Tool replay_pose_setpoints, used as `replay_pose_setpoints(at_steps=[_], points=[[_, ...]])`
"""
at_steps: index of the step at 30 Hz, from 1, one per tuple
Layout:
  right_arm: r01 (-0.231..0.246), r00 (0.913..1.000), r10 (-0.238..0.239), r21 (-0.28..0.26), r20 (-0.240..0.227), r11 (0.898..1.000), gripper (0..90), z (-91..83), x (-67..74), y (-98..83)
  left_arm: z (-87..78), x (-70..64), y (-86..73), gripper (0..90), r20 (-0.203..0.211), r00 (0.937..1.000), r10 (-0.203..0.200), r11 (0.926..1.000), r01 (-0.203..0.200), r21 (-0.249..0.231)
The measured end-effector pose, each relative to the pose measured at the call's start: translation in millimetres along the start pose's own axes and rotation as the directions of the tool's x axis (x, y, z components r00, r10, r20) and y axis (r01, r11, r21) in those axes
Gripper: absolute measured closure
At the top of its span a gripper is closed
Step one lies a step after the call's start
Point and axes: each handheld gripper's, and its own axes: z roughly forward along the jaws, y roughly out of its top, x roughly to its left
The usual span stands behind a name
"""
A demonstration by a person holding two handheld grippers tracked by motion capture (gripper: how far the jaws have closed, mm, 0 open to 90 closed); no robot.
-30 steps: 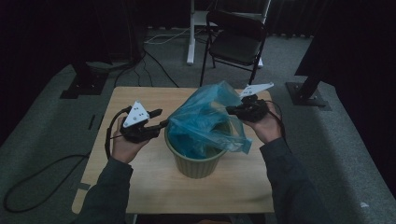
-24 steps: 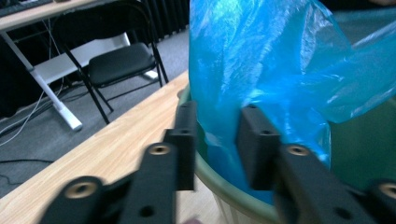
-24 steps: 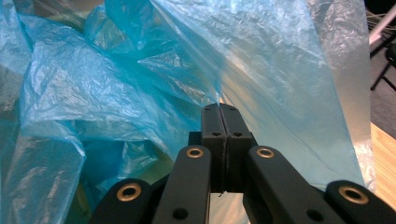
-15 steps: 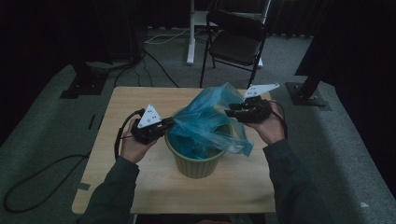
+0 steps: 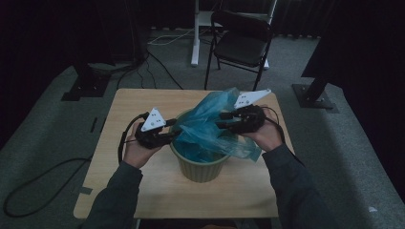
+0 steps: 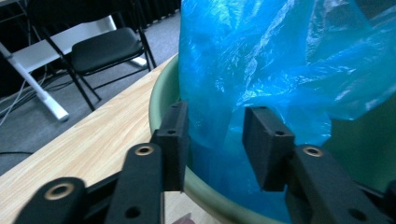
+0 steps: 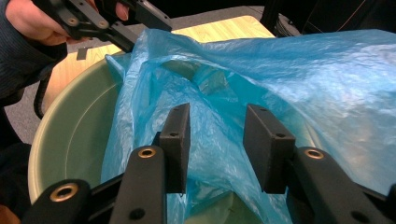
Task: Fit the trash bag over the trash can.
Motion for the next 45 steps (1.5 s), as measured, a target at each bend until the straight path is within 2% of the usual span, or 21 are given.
replay_pose_setpoints(at_steps=[7, 14, 18, 25, 33, 35, 37, 40, 42, 45], points=[[0.009, 0.9999, -0.009, 0.042, 0.007, 0.999, 63.9, 11.2, 1.9, 0.7, -11.8, 0.9, -3.1, 50.9, 0.049, 0.9988, 0.002, 0.9990, 0.000, -0.044], [-0.004, 0.9999, 0.003, 0.051, 0.016, 0.999, 63.9, 11.8, -1.6, -1.5, -15.1, -0.4, 7.6, 49.9, 0.073, 0.9973, 0.007, 0.9961, 0.000, -0.088], [-0.003, 0.9998, 0.002, 0.055, 0.018, 0.998, 63.9, 10.4, -1.7, -1.8, -14.5, -2.5, 15.0, 49.8, 0.086, 0.9962, 0.014, 0.9952, -0.005, -0.097], [-0.004, 0.9999, 0.003, 0.068, 0.015, 0.998, 64.5, 12.6, -1.5, -2.1, -7.5, -4.3, 31.2, 49.5, 0.120, 0.9922, 0.033, 0.9960, -0.023, -0.086], [0.002, 1.0000, -0.003, 0.074, 0.005, 0.997, 64.7, 18.9, 1.3, -2.4, 12.2, -5.6, 50.7, 48.6, 0.102, 0.9932, 0.057, 0.9978, -0.053, -0.040], [0.002, 1.0000, -0.002, 0.074, 0.003, 0.997, 64.9, 19.8, 1.4, -2.3, 17.7, -7.7, 54.8, 49.2, 0.114, 0.9915, 0.062, 0.9978, -0.060, -0.027], [0.002, 1.0000, -0.002, 0.074, -0.001, 0.997, 64.9, 20.1, 1.5, -2.1, 24.4, -11.5, 57.8, 51.9, 0.096, 0.9922, 0.079, 0.9968, -0.080, 0.009], [0.004, 1.0000, -0.004, 0.076, -0.001, 0.997, 64.9, 19.8, 1.4, -2.2, 32.9, -13.8, 58.4, 66.8, 0.062, 0.9933, 0.097, 0.9933, -0.101, 0.057], [0.003, 1.0000, -0.003, 0.077, 0.002, 0.997, 64.8, 18.3, 1.3, -2.3, 35.3, -13.3, 57.4, 77.0, 0.049, 0.9941, 0.097, 0.9924, -0.100, 0.071], [0.005, 0.9999, -0.006, 0.074, 0.015, 0.997, 64.9, 15.0, 0.1, -2.1, 34.7, -13.0, 55.8, 85.4, 0.039, 0.9946, 0.096, 0.9925, -0.099, 0.071]])
